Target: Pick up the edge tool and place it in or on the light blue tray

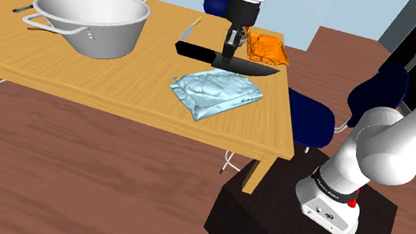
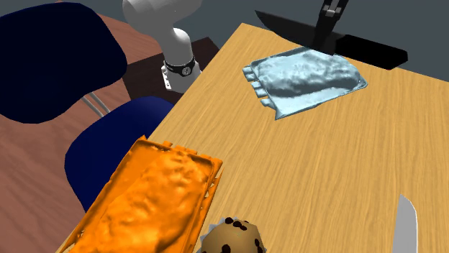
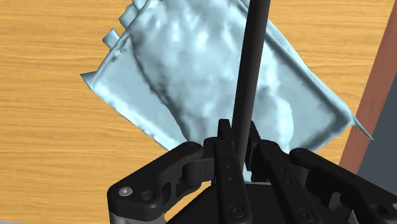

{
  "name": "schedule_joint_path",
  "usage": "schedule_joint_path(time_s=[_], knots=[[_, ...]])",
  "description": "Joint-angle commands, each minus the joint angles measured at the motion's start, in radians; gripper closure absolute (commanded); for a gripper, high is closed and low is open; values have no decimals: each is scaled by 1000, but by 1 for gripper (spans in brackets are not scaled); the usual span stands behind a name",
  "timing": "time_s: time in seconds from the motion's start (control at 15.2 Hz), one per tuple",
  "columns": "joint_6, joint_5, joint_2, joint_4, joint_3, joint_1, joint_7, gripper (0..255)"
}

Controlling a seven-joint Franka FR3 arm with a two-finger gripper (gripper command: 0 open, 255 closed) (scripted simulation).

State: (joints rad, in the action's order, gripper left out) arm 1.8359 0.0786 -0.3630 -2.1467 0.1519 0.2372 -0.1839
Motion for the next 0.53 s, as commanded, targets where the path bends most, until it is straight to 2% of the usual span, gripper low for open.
schedule_joint_path(time_s=[0.0,0.26,0.46], knots=[[26,1,1,-24,1,1,0,255],[80,3,4,-75,4,2,-2,255],[82,3,5,-77,4,2,-2,255]])
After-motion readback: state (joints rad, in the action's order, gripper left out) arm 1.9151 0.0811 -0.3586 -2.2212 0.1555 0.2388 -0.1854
